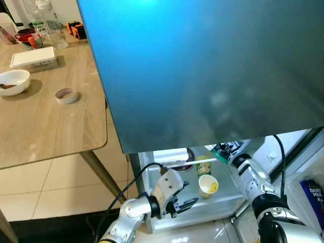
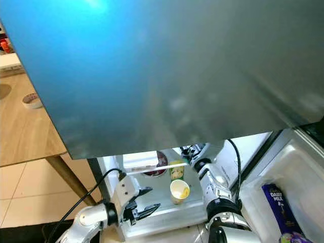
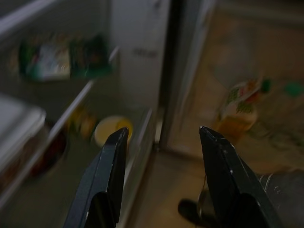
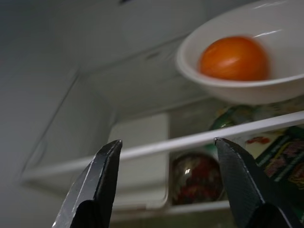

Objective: Restocking fridge

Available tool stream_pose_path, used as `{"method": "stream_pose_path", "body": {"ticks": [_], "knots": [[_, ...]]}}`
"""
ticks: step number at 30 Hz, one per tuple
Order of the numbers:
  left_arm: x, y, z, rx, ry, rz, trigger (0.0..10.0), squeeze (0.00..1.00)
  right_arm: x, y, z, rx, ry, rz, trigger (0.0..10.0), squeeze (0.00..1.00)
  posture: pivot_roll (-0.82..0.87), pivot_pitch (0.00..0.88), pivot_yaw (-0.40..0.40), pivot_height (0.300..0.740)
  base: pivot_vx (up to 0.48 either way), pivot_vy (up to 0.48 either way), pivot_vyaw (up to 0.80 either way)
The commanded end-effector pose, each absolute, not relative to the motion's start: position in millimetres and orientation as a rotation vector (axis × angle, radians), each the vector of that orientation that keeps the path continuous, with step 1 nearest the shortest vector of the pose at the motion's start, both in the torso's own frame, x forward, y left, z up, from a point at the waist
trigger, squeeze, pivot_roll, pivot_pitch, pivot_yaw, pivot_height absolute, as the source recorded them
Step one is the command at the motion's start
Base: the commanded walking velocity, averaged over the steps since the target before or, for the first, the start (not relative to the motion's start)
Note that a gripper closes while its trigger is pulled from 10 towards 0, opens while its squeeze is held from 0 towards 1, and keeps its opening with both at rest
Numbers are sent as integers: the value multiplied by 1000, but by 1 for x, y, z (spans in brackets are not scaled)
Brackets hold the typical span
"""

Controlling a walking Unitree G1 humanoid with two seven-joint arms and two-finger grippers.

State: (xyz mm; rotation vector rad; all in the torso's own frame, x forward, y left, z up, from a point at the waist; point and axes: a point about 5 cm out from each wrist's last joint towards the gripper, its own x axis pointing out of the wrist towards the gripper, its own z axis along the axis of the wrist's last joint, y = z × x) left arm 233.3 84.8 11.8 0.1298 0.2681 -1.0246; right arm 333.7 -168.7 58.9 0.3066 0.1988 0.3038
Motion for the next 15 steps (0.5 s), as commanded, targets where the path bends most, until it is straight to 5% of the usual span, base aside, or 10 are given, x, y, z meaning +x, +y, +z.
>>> {"method": "stream_pose_path", "body": {"ticks": [1,15], "knots": [[233,98,4,161,309,-985,10000,0,323,-171,42,269,283,313,10000,0,18,32,-49,740,0,0,0],[207,163,-52,42,642,-549,10000,0,239,-230,-39,24,715,33,10000,0,11,22,-58,740,0,0,0]]}}
